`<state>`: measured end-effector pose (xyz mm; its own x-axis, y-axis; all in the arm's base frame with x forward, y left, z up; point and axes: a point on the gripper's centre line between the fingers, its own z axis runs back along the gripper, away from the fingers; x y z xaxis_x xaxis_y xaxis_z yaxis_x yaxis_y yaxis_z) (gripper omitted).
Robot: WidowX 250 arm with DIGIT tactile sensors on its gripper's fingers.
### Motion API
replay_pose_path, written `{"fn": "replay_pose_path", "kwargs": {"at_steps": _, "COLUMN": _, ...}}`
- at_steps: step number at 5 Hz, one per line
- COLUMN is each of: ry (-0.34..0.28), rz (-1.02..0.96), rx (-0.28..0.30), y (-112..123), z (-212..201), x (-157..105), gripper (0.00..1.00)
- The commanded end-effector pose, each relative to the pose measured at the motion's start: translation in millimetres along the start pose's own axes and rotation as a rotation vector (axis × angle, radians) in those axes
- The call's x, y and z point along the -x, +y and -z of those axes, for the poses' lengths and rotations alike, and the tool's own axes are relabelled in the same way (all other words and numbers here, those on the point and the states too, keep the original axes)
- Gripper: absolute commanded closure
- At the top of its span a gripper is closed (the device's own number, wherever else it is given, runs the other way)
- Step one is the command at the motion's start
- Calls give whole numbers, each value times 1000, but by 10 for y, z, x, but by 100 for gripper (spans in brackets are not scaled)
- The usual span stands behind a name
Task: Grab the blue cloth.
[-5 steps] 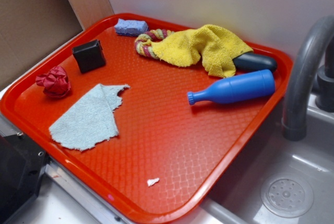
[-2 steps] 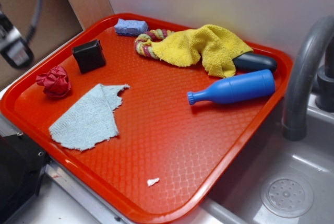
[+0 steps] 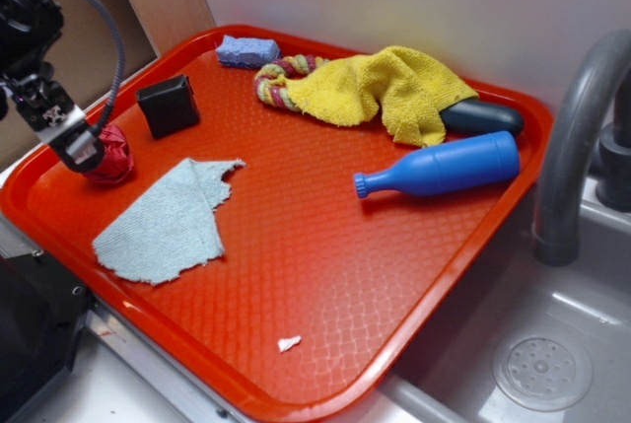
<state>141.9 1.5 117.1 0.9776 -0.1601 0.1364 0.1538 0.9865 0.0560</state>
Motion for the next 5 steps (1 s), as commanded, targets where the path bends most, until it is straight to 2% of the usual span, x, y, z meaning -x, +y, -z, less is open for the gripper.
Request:
{"fn": "replay_pose_path", "kwargs": {"at_steps": 1, "ry": -11, "rz": 2, "rx": -1, "y": 19, "z": -25, "x": -26, "gripper": 0}}
{"fn": "replay_pose_path", "kwargs": {"at_steps": 2, "ry": -3, "rz": 70, "rx": -80, "y": -102, "z": 372, "x": -174, "gripper": 0}}
{"fn": "replay_pose_path", "kwargs": {"at_steps": 3, "ry": 3, "rz": 103, "rx": -13, "y": -122, "z": 653, "x": -213, "gripper": 0}}
{"fn": "replay_pose_path", "kwargs": {"at_steps": 4, "ry": -23, "rz": 130, "rx": 8, "y": -68, "z": 969, "x": -265, "gripper": 0}}
{"fn": "replay_pose_path", "kwargs": {"at_steps": 5, "ry": -3, "rz": 122, "rx": 6, "y": -28, "z": 1106, "x": -290, "gripper": 0}}
